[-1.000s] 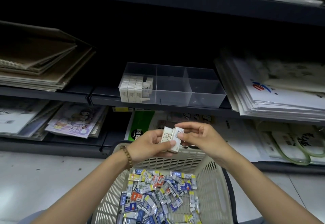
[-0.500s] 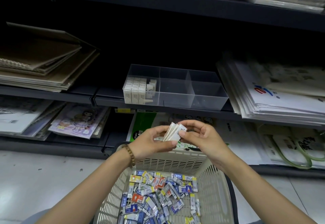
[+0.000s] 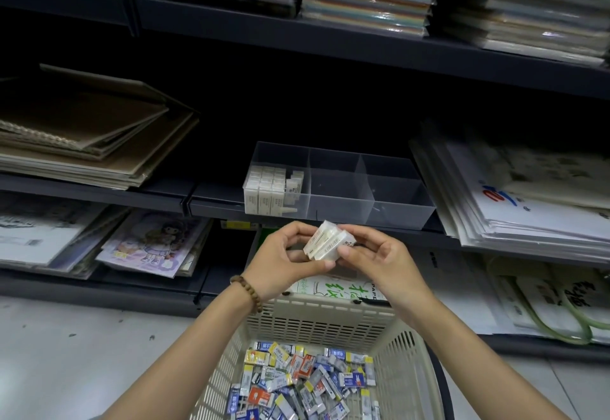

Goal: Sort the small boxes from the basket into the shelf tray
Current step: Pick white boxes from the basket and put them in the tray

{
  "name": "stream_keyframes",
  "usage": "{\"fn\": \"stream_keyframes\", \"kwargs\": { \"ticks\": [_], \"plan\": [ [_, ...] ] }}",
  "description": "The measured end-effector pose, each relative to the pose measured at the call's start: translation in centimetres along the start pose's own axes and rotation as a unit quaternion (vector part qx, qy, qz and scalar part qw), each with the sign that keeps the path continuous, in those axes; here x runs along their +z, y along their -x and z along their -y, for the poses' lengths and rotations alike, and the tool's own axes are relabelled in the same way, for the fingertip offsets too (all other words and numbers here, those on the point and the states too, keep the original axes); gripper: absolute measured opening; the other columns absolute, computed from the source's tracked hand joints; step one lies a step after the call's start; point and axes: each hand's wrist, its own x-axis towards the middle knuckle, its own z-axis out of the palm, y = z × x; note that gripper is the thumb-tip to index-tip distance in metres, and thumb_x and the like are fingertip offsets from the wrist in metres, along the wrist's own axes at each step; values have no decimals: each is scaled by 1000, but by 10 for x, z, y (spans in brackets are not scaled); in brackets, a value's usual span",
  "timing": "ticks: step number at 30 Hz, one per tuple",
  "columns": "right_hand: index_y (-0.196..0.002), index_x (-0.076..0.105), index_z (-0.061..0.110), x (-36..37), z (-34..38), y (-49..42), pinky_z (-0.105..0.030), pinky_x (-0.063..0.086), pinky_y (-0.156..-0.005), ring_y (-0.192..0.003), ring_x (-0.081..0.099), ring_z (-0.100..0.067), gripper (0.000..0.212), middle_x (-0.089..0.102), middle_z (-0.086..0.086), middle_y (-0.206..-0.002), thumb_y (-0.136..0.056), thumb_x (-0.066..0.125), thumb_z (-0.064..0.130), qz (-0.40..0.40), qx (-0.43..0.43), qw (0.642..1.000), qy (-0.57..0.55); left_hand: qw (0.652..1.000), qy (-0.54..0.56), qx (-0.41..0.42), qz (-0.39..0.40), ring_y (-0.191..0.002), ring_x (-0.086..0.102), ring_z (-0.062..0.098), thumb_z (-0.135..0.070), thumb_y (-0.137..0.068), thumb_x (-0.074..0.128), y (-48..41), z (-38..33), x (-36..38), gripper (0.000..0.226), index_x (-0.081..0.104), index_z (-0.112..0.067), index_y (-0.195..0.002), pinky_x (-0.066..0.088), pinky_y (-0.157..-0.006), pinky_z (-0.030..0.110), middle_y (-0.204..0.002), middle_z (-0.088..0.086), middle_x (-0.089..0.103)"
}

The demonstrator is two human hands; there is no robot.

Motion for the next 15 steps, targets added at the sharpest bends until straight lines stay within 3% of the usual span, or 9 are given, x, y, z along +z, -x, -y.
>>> {"fn": "stream_keyframes", "kwargs": {
  "ticks": [7,12,15],
  "plan": [
    [-118,61,17,-2,12,-18,-19,55,-73,-96,69,-15,38,72,-1,-106,-82,67,7,52,15,998,24,999,-33,17,21,-90,69,9,-10,-74,75,-7,-8,-8,43,58,-26,-110,53,-74,17,-105,-6,69],
    [-118,61,12,2,37,-60,-21,54,-83,-98,69,-16,34,71,-6,-109,-84,66,10,72,-5,996,57,996,-19,61,-65,-94,67,7,-19,-73,73,-21,-24,-27,45,53,-19,-113,53,-76,19,-113,-5,64],
    [-119,60,9,2,47,-96,-24,54,-87,-94,67,-17,33,68,-9,-110,-86,65,11,44,-14,994,100,969,-73,127,-197,-105,57,2,-29,-82,64,-28,-26,-47,33,55,-22,-113,47,-85,14,-116,-10,59]
  ]
}}
